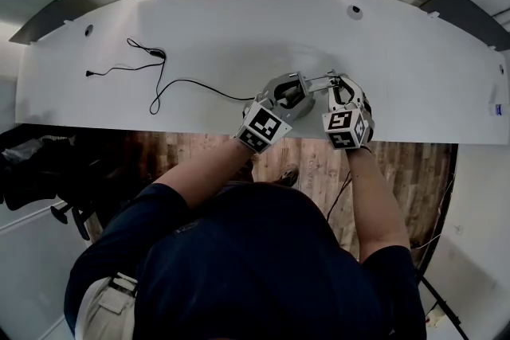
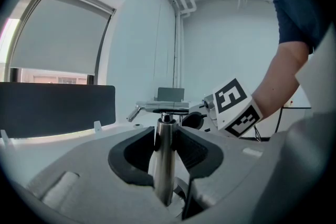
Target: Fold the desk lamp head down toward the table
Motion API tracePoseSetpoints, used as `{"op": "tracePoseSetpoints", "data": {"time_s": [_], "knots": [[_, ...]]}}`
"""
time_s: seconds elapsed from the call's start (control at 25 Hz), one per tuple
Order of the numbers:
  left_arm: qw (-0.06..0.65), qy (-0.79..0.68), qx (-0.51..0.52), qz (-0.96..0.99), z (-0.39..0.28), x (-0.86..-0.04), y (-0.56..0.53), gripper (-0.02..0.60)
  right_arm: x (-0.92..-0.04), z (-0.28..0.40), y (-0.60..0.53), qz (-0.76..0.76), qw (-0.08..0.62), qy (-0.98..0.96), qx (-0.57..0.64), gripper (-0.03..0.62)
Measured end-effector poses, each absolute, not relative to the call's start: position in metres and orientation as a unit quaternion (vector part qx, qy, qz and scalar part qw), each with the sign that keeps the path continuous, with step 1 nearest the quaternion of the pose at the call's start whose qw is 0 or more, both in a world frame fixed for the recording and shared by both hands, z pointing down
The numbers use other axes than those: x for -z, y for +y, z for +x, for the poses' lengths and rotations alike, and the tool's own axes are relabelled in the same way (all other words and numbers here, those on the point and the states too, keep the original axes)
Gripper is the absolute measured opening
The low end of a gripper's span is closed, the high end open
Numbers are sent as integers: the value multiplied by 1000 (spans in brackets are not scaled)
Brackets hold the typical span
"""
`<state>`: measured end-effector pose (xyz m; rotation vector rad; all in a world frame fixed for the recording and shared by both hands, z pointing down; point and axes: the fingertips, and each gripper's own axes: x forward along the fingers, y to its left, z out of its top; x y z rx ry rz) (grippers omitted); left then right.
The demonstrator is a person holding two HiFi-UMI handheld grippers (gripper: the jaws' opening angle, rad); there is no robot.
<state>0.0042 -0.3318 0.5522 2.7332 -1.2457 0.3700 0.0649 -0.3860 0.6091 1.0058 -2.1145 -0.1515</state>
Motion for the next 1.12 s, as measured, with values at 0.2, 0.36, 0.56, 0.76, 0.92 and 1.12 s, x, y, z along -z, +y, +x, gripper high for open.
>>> {"op": "tracePoseSetpoints", "data": {"time_s": [0.2,0.36,0.56,0.76,0.92,1.12], "knots": [[60,-415,-121,900,4,-554,-334,123,-619,65,-388,390,375,-839,55,80],[59,-417,-123,898,5,-555,-334,123,-628,62,-384,390,370,-842,39,80],[64,-423,-133,894,3,-557,-335,123,-628,59,-384,397,367,-841,24,77],[60,-430,-159,887,5,-558,-334,123,-630,62,-382,384,389,-837,23,83],[78,-441,-165,879,-1,-554,-332,153,-612,67,-373,397,382,-834,44,115],[73,-447,-154,878,-12,-543,-318,153,-583,74,-346,400,354,-843,61,115]]}}
